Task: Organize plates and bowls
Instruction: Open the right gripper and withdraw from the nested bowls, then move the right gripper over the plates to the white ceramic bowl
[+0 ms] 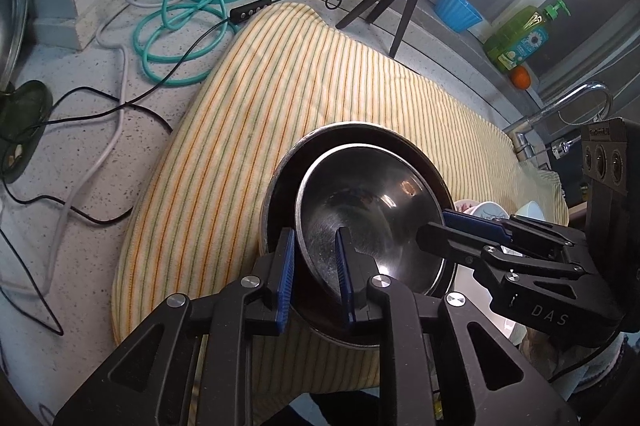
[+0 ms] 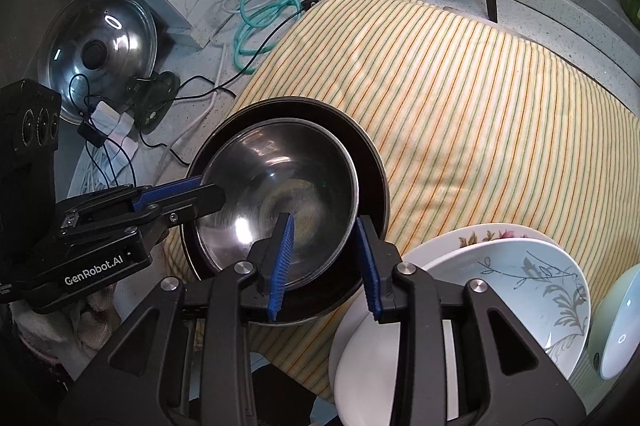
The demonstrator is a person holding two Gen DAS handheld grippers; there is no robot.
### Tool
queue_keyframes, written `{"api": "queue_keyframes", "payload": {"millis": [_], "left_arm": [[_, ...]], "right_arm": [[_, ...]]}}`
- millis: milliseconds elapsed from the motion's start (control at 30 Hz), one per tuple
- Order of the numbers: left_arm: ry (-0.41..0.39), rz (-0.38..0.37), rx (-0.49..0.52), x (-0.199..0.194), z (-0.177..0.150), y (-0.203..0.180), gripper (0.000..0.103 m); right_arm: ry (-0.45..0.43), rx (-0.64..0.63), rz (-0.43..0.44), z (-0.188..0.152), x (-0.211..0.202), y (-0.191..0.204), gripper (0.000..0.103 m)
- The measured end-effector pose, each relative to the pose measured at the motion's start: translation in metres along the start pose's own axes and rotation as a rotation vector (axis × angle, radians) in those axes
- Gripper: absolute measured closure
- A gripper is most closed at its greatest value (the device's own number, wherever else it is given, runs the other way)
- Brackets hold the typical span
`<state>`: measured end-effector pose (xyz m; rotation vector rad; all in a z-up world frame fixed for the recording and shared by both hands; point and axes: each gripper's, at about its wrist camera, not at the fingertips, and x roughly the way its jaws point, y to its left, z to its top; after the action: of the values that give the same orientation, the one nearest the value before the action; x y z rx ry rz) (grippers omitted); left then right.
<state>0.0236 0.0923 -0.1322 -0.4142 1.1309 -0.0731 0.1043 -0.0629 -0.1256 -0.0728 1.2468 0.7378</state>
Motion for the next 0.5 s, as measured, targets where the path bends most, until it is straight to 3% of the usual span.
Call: {"api": "queue_keyframes", "payload": {"millis": [100, 367, 433, 500], "left_arm": [[-0.002, -0.005, 0.001, -0.003, -0.001, 0.0, 0.078], [-0.041, -0.013, 0.009, -0.019, 0.0, -0.004, 0.078], [-0.063, -0.018, 0.026, -0.026, 0.001, -0.01, 0.078], [-0.074, -0.027, 0.043, -0.03, 0.001, -0.017, 0.073]], "right_arm": [[-0.011, 0.016, 0.02, -0.001, -0.003, -0.003, 0.07], [-0.088, 0.04, 0.09, -0.008, -0.033, -0.009, 0.069], [-0.113, 0.062, 0.104, -0.012, -0.043, -0.014, 0.064], [-0.155, 0.087, 0.109, -0.02, -0.057, -0.022, 0.047]]}}
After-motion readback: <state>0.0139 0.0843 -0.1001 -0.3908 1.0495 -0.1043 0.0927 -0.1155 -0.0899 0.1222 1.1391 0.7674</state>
